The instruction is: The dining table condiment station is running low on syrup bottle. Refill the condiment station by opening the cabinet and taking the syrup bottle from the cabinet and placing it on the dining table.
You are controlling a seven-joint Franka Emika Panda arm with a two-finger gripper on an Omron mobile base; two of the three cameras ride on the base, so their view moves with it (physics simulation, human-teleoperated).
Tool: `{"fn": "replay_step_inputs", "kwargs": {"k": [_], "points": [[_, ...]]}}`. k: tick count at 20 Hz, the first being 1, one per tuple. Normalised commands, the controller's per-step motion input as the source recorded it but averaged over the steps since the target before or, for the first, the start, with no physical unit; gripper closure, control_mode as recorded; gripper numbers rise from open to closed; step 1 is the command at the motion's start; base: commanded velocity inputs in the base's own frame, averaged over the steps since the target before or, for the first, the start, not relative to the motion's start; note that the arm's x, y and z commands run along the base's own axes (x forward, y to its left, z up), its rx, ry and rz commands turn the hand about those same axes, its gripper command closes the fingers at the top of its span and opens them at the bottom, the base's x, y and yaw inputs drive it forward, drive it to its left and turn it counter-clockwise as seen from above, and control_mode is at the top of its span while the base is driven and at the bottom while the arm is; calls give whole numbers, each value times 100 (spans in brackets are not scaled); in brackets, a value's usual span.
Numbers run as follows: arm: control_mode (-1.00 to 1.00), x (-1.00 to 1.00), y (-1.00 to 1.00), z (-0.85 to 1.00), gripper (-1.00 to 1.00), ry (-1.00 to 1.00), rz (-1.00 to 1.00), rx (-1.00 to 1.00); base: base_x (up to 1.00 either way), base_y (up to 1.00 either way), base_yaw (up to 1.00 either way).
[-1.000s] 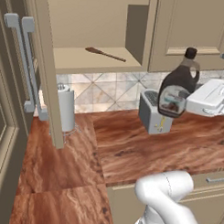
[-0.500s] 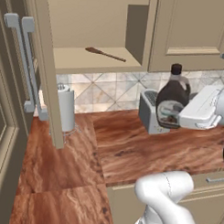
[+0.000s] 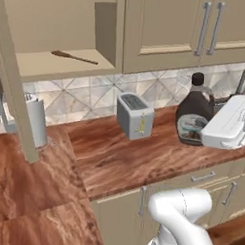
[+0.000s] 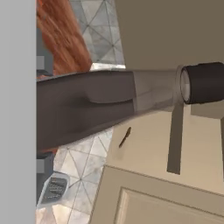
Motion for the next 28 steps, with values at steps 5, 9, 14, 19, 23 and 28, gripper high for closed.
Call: {"fn": "replay_step_inputs", "kwargs": {"k": [5, 9, 14, 19, 23, 28], "points": [[100, 0, 0, 0, 100, 0, 0, 0, -34, -23, -62], [100, 0, 0, 0, 100, 0, 0, 0, -8, -32, -76], [100, 0, 0, 0, 100, 0, 0, 0, 0, -18, -86], [100, 0, 0, 0, 100, 0, 0, 0, 0, -3, -93], [100, 0, 0, 0, 100, 0, 0, 0, 0, -3, -92], [100, 0, 0, 0, 100, 0, 0, 0, 0, -27, -85]]}}
